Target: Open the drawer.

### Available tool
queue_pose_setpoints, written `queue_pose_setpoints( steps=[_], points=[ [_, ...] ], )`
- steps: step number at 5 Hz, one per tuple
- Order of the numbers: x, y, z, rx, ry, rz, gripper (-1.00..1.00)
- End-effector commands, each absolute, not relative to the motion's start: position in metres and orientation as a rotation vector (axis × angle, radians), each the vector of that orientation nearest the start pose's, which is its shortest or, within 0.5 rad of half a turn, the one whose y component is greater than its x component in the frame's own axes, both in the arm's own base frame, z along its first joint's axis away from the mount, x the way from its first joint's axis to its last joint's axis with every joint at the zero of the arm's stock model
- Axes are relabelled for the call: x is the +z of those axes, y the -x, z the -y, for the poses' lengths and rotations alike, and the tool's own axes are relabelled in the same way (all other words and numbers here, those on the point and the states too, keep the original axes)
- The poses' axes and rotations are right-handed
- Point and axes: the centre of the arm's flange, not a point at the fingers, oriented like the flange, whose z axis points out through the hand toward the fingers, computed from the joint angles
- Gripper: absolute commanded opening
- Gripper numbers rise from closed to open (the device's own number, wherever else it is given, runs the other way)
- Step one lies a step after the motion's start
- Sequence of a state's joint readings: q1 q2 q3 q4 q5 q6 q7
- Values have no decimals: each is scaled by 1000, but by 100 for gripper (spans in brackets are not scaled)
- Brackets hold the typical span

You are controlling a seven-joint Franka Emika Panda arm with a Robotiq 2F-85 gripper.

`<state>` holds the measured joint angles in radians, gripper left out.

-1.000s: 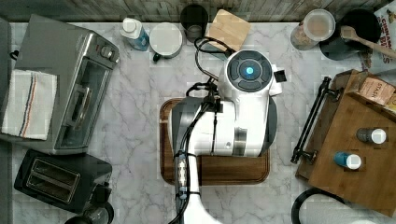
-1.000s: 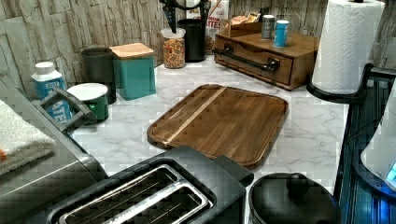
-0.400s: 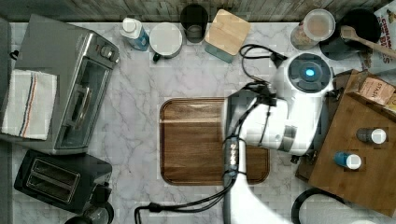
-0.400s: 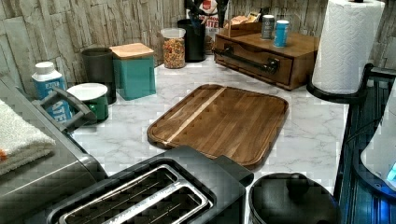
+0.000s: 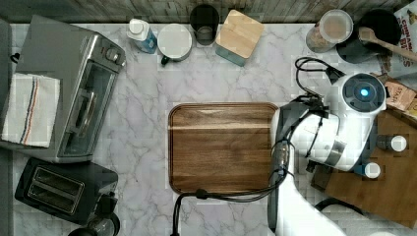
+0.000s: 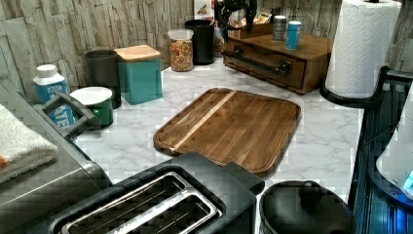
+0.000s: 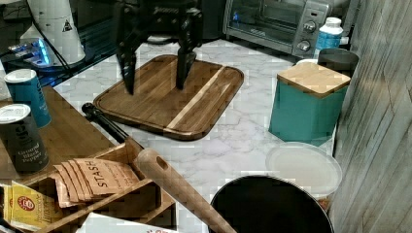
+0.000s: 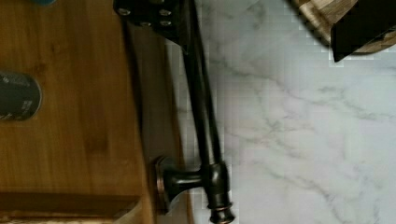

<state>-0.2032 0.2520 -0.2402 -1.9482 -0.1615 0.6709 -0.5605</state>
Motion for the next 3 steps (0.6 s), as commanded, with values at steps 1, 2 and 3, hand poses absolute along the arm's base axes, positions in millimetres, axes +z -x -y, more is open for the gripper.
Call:
queue_pose_setpoints(
  steps=[1,2,3],
  points=[
    [360,-548,275,-179,3275,-705,100],
    [347,-546,275,-125,3286,-710,100],
    [336,-545,285,-59,3327,-687,100]
  ],
)
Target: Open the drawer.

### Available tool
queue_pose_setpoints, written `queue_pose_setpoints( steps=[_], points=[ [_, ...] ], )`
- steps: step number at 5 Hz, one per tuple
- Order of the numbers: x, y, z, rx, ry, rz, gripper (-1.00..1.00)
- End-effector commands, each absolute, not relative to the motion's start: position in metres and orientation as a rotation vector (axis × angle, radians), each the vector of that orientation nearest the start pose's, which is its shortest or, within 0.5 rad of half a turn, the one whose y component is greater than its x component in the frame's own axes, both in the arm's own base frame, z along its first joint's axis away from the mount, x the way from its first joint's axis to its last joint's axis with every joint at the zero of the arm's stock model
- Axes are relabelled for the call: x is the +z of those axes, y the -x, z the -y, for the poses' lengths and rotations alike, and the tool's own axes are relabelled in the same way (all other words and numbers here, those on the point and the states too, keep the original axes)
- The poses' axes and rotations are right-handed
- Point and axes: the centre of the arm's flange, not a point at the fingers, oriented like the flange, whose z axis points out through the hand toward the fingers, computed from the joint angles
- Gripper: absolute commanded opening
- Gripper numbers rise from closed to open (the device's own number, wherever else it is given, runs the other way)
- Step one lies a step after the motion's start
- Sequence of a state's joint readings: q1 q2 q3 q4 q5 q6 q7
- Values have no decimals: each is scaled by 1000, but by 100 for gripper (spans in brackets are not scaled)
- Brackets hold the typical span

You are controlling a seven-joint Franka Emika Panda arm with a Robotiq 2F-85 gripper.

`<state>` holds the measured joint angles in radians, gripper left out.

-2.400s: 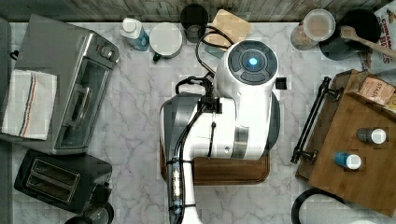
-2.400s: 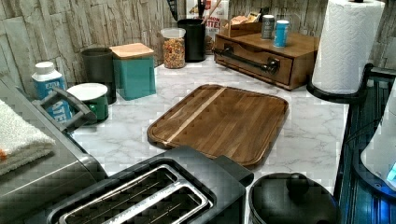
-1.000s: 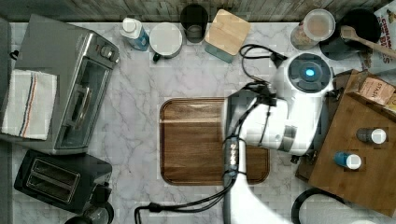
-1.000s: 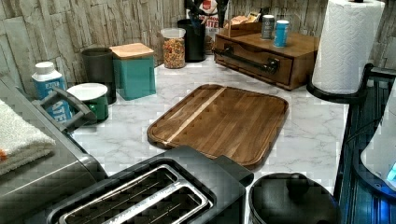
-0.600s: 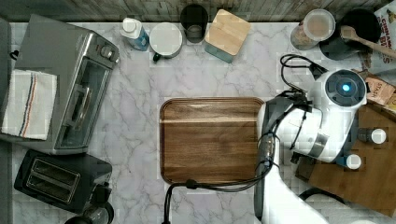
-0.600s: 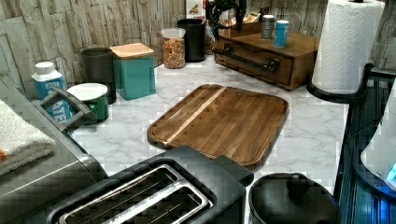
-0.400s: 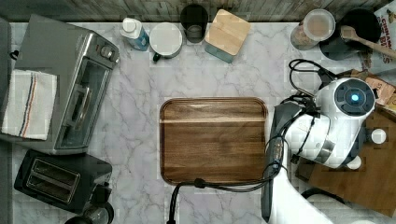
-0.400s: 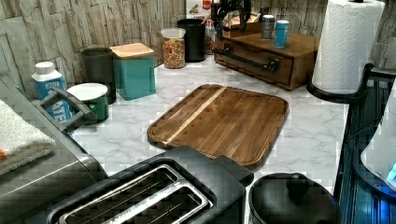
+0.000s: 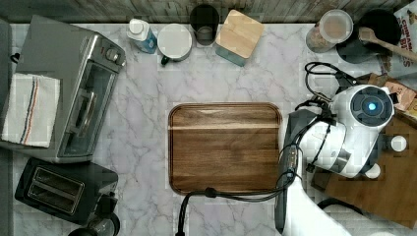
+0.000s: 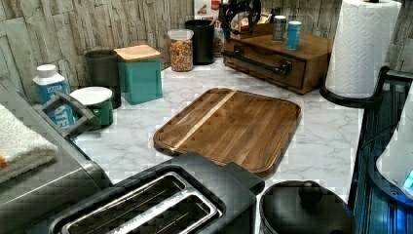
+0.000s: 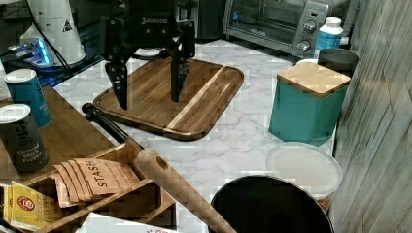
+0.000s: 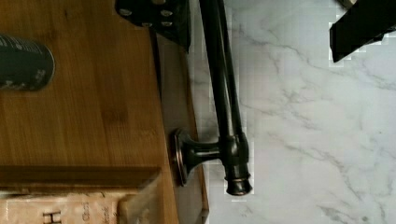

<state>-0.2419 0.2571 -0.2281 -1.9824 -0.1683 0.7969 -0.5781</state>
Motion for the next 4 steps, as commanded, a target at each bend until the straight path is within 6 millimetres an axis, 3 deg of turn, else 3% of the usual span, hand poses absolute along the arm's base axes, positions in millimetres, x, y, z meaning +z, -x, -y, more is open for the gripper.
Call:
queue_pose_setpoints(
  steps=[1,3,4],
  points=[
    [331,-542,301,74,3353,-702,100],
    [312,-521,305,-22,3340,-759,100],
    [303,-521,301,-81,3317,-780,100]
  ],
)
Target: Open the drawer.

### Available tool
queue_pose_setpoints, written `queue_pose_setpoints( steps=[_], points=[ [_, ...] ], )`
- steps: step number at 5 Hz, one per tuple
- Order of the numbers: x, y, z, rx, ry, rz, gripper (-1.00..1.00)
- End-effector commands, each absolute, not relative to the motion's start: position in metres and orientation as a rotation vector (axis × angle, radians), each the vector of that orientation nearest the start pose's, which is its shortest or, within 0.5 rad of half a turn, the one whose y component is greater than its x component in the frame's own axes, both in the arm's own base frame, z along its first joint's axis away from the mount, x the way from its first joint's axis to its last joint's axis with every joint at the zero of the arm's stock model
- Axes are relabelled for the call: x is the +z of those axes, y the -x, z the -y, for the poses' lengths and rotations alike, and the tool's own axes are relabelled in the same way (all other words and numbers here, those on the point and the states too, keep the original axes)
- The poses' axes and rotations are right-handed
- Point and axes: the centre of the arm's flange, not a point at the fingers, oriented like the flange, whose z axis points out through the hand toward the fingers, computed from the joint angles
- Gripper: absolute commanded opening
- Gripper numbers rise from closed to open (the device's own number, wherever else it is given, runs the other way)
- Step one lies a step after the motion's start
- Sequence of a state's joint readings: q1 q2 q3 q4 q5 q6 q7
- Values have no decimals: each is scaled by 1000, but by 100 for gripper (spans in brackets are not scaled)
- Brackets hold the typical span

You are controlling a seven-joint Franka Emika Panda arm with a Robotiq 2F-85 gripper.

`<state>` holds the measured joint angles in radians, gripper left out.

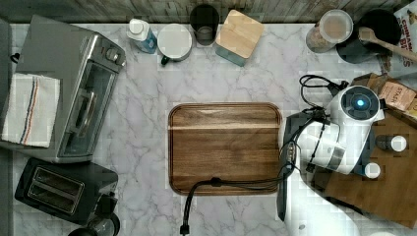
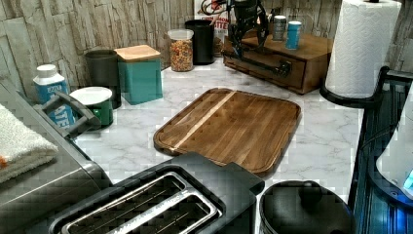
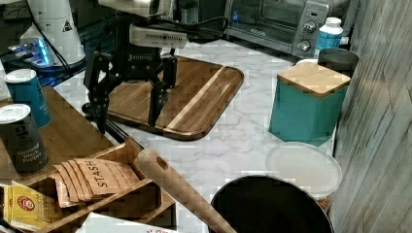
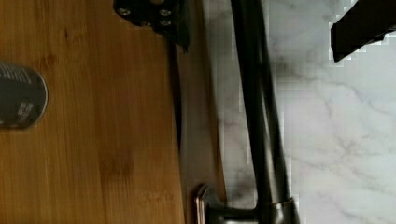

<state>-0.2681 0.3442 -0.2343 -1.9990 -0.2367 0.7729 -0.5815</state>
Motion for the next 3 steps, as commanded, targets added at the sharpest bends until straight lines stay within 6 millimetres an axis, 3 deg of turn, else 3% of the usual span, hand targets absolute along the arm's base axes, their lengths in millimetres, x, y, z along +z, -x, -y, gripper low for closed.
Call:
queue_pose_setpoints(
  steps=[1,2,3],
  points=[
    [296,-526,294,-97,3293,-781,100],
    [286,-531,286,-138,3275,-783,100],
    [275,-540,291,-106,3269,-738,100]
  ],
)
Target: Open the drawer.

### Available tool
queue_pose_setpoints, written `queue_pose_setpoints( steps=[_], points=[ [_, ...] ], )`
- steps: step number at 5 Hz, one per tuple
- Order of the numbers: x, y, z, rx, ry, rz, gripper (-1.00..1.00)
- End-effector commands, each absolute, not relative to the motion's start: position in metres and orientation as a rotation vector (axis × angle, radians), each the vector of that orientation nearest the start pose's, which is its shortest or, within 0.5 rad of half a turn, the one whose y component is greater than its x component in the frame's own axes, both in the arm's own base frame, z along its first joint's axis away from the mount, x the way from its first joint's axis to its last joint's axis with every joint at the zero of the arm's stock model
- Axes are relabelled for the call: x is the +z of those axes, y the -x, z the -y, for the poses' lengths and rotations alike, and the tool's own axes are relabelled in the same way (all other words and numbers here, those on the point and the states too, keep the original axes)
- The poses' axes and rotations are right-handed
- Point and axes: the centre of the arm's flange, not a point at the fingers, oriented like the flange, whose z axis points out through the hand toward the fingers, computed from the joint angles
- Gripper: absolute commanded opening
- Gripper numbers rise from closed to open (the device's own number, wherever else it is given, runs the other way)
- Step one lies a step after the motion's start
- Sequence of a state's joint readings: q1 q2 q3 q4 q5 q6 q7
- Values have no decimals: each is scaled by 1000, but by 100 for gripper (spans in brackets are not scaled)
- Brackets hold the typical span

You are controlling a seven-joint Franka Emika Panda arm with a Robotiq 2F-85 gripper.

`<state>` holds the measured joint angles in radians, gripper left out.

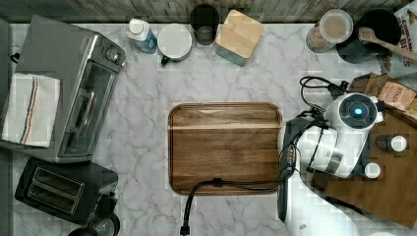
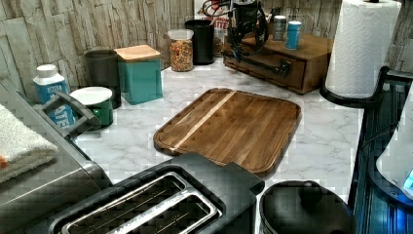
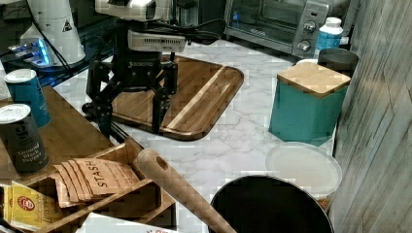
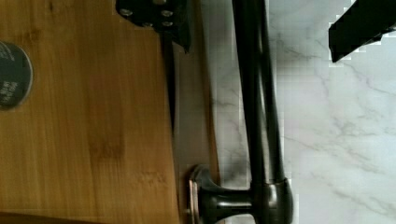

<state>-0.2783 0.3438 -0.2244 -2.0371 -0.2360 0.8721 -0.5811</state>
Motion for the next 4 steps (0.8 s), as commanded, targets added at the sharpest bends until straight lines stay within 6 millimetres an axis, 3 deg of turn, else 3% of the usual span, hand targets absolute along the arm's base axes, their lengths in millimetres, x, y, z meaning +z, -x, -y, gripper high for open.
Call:
queue_pose_setpoints(
  steps=[1,4],
  points=[
    [260,-542,296,-80,3267,-690,100],
    [241,-531,299,-71,3233,-750,100]
  ],
)
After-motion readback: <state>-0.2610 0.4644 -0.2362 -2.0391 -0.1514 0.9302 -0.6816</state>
